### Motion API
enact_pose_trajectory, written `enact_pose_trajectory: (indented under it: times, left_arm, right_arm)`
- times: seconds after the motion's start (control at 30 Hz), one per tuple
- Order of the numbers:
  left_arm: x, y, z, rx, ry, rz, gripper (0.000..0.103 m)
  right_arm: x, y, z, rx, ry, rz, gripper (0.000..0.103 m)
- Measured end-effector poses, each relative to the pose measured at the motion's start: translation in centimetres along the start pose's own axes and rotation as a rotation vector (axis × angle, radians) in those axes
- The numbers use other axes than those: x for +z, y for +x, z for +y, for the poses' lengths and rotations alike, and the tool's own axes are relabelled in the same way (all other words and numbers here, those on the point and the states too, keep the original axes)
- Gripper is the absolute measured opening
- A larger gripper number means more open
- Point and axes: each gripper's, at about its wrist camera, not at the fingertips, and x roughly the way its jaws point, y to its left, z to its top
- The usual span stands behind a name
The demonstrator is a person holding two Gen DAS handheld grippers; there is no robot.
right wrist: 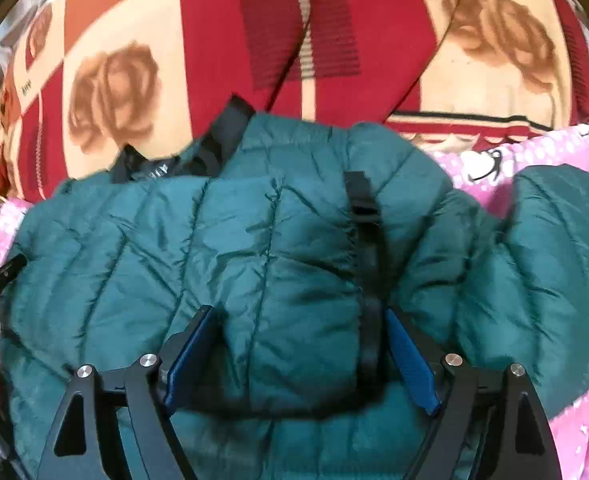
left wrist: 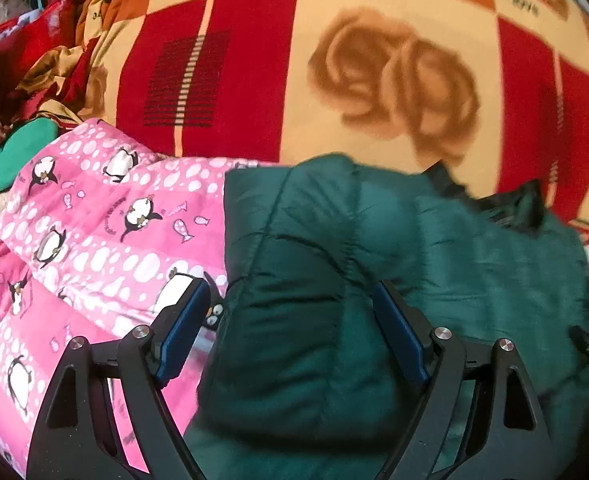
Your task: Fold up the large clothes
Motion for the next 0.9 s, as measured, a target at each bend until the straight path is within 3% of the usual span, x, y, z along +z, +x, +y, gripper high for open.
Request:
enact_pose_trajectory:
  times: [0.13, 0.5, 0.6, 0.7, 0.9]
  left_arm:
    - [0.6, -3.6, -1.0, -0.049, 0.013, -0.066, 0.084]
    - [-1.7, -7.0, -6.6, -0.094, 0.143, -0.045, 0.084]
    - [-2.3, -7.6, -7.2, -0.130, 0.133, -0.040, 0.084]
    - [-2.5, -7.9, -7.5, -0.216, 0.107, -0.031, 0.084]
    - [-2.2, -7.3, -8.4, -0.221, 0.083, -0.002, 0.084]
  right_arm:
    - [-0.3, -3.1, -0.9, -0.014, 0.007, -0.055, 0.082]
    - [-1.6, -7.6, -1.4, -0.087, -0.026, -0.101, 0.082]
    - [-1.9, -8.6, -2.4, -0.119, -0.018, -0.115, 0.082]
    - [-2.1, -9.2, -3.7, -0.147, -0.010, -0.124, 0.082]
    - [-2.2, -10.2, -7.0, -0.204, 0.022, -0.136, 0.082]
